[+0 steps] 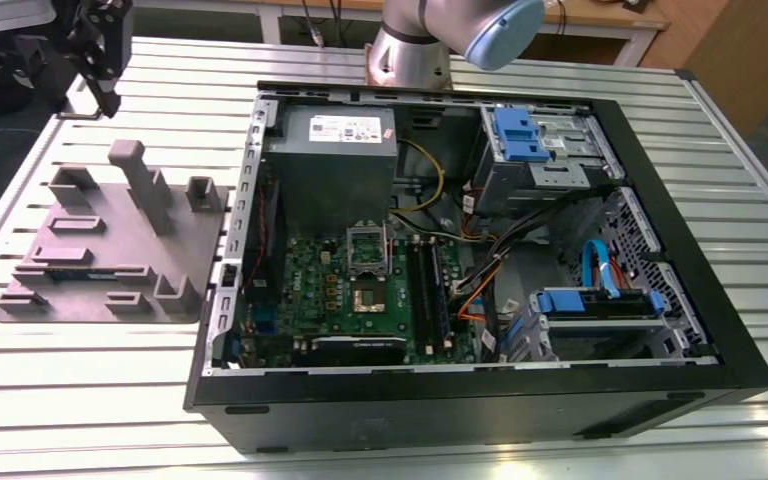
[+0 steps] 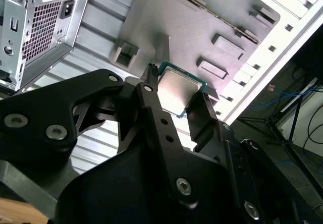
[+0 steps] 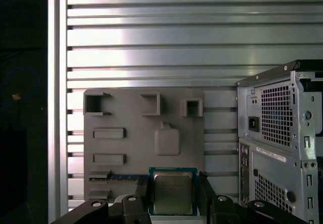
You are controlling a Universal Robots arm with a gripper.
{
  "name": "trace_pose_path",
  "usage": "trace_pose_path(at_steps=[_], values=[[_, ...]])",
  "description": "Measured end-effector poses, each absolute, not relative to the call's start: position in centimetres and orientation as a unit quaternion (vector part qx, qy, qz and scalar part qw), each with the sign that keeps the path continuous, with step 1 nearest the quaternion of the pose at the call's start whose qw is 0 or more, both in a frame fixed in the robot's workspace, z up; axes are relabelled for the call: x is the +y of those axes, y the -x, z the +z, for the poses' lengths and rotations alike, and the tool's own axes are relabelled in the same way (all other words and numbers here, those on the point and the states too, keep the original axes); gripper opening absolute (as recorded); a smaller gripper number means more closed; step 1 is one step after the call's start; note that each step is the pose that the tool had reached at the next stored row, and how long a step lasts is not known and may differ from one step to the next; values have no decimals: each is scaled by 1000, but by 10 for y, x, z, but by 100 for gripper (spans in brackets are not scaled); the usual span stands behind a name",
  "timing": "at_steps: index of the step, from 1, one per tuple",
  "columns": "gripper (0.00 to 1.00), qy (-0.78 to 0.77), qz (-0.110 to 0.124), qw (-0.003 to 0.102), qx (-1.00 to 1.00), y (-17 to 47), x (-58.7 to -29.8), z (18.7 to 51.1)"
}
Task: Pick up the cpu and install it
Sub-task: 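Pick up the cpu and move it towards the insertion slot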
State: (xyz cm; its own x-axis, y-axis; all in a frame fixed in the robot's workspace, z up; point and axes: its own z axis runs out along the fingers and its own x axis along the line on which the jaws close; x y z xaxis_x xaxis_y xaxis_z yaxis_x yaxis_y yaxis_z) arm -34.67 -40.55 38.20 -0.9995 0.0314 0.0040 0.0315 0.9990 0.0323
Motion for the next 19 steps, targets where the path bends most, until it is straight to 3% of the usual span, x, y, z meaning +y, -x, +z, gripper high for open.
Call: trace_pose_path(at_steps=[19], values=[[47,16,-16,2,-1000,341,-406,382]])
